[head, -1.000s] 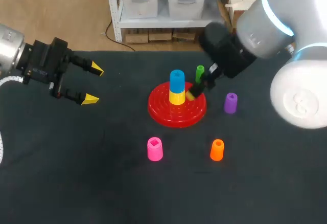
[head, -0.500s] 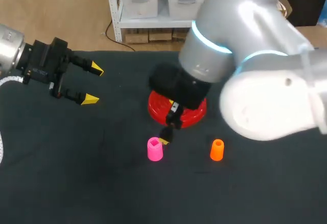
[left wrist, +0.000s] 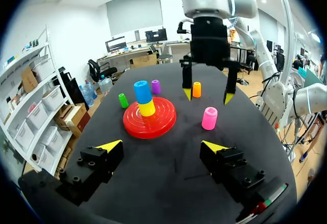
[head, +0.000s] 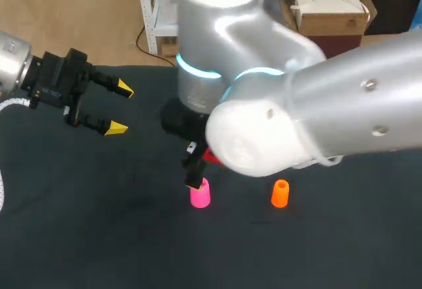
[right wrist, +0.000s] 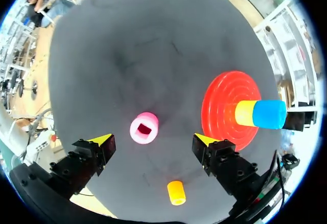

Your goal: Pick up and stack the cylinders on the red base in this order: pink,purple,orange,green

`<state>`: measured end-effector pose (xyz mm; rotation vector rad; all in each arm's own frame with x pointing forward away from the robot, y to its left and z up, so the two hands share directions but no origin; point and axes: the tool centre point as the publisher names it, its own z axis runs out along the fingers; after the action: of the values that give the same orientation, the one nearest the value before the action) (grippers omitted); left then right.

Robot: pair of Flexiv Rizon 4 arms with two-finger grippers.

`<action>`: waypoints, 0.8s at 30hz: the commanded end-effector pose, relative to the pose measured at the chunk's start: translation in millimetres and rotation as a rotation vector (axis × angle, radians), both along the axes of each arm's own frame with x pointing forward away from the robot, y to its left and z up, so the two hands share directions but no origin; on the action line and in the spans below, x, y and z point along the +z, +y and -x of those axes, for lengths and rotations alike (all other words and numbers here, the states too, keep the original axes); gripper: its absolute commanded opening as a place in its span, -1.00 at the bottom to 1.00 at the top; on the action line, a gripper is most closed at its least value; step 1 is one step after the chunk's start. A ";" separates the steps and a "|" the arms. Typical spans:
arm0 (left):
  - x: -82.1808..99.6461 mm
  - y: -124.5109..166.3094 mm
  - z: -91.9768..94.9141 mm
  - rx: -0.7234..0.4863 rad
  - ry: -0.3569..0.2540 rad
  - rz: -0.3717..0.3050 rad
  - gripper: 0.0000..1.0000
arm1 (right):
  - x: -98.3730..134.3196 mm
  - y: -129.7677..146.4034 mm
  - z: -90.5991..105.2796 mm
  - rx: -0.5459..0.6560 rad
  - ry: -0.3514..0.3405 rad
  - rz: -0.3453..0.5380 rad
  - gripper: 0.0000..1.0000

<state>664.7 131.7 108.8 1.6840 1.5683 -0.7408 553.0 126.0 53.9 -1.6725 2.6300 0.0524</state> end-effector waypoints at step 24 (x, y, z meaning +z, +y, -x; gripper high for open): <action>-0.1 0.1 1.4 0.003 -0.002 -0.001 1.00 | -19.8 10.7 8.5 -0.044 -0.038 0.034 1.00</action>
<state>664.7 131.6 108.8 1.6840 1.5682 -0.7408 541.4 131.2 36.5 -1.6053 2.6429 -0.0128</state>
